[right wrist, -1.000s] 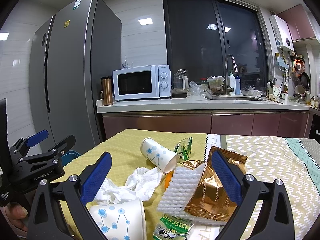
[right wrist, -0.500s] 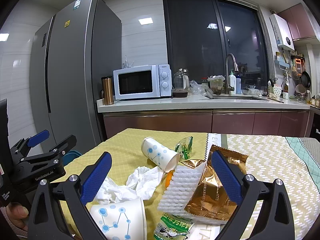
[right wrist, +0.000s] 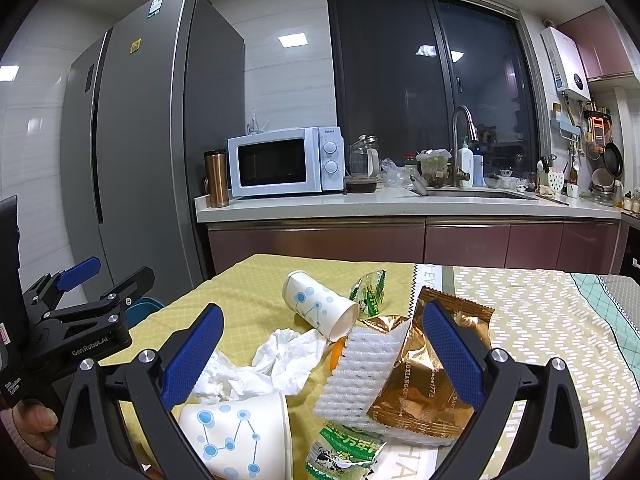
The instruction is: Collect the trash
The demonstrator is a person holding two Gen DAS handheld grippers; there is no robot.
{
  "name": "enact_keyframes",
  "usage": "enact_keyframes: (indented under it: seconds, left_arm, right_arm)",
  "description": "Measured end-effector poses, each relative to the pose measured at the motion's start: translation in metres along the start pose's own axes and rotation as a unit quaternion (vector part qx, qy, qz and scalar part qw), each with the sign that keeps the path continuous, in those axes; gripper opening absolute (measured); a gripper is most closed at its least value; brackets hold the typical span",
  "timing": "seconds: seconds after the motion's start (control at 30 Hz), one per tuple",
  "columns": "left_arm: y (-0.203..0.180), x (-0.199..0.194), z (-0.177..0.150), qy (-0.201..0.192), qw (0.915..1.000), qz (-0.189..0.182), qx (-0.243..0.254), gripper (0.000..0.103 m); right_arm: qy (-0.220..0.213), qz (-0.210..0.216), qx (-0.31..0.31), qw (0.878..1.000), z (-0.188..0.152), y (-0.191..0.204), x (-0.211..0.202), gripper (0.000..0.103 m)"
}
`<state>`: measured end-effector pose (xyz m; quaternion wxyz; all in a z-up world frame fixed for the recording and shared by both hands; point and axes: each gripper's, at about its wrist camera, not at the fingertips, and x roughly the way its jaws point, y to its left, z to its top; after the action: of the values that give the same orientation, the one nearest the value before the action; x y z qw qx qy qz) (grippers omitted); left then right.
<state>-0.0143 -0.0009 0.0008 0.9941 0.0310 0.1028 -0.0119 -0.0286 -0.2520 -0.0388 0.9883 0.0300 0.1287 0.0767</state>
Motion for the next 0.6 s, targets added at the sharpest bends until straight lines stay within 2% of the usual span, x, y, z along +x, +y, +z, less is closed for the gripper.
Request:
enact_keyframes:
  seconds: [0.33,0.47,0.6]
  left_arm:
    - [-0.002,0.007,-0.01,0.03,0.999,-0.03,0.012,0.098]
    - [-0.005,0.017,-0.019,0.067,0.9954,-0.066,0.015,0.098]
    - [-0.007,0.036,-0.03,0.119,0.9869,-0.109,0.003,0.098]
  right_arm:
    - [0.042,0.029,-0.004,0.999,-0.013,-0.005,-0.008,0.096]
    - [0.077,0.063,0.008,0.995,-0.023,-0.005,-0.004,0.093]
    - [0.113,0.105,0.017,0.988,-0.034,-0.002,0.003,0.084]
